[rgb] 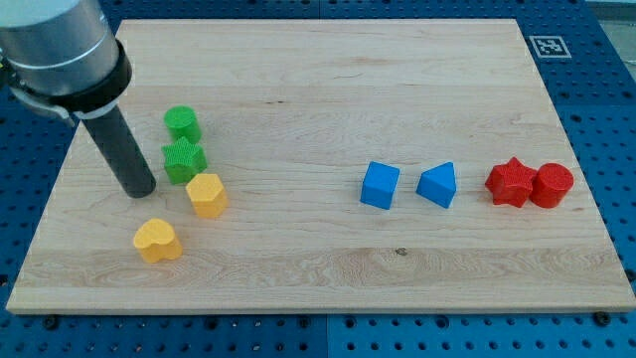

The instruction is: Place the green star horizontally at the right side of the green circle

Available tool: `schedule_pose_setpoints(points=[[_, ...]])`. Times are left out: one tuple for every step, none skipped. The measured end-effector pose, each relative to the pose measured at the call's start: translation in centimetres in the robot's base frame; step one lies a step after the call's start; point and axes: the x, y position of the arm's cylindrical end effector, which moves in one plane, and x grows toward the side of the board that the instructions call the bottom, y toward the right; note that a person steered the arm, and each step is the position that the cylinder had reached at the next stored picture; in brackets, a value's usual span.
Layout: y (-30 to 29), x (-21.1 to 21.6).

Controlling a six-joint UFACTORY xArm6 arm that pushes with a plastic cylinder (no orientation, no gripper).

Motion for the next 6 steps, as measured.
schedule_pose_setpoints(points=[[0.1,0.0],[1.9,-0.4],[4.6,-1.5],[8.2,-4.1],[9.4,-5.1],[9.1,-4.8]])
